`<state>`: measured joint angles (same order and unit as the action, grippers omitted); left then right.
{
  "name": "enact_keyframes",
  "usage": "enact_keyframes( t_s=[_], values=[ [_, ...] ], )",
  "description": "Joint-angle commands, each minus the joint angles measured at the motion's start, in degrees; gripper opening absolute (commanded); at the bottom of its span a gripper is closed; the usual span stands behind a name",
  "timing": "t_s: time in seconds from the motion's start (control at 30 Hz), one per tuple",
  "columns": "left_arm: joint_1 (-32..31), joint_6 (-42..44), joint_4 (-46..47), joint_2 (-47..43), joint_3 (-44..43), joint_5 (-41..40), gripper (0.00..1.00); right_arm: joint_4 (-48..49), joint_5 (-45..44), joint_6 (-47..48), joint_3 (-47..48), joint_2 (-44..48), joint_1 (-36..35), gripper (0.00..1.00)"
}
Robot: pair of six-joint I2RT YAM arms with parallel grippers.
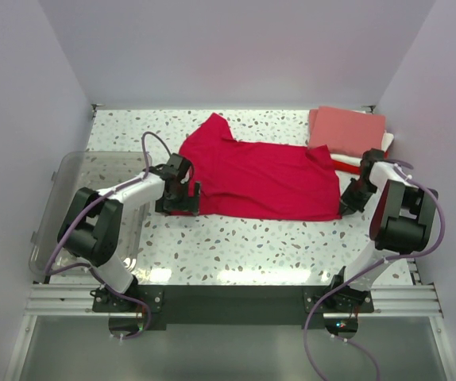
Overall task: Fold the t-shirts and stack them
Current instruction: Fold the tshirt
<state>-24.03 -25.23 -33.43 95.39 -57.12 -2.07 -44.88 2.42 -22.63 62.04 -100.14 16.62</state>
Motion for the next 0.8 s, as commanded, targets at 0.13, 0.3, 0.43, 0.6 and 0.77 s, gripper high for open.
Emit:
enact_keyframes(
  t_s=[0.13,0.3,0.43,0.6,0.77],
  values=[
    [-0.05,2.29,3.19,-0.21,1.75,-4.0,1.0,-2.31,-4.08,2.94,3.35,-0.94,0.52,0.0],
    [0.04,2.47,4.25,0.49,2.89,-5.4,1.0,-2.58,-5.66,3.12,3.79,-0.85,0.52,0.0],
    [0.13,2.56,4.25,1.02,3.33,-6.19,1.0,-2.93,-6.81,3.03,4.23,-0.5,0.78,0.0],
    [0.13,2.47,2.41,-0.38,2.98,-6.37,1.0,-3.19,-6.9,3.03,4.49,-0.15,1.04,0.0],
    [0.04,0.8,-0.75,-4.24,0.7,-3.48,1.0,-3.28,-6.81,3.21,4.05,1.61,0.96,0.02]
  ],
)
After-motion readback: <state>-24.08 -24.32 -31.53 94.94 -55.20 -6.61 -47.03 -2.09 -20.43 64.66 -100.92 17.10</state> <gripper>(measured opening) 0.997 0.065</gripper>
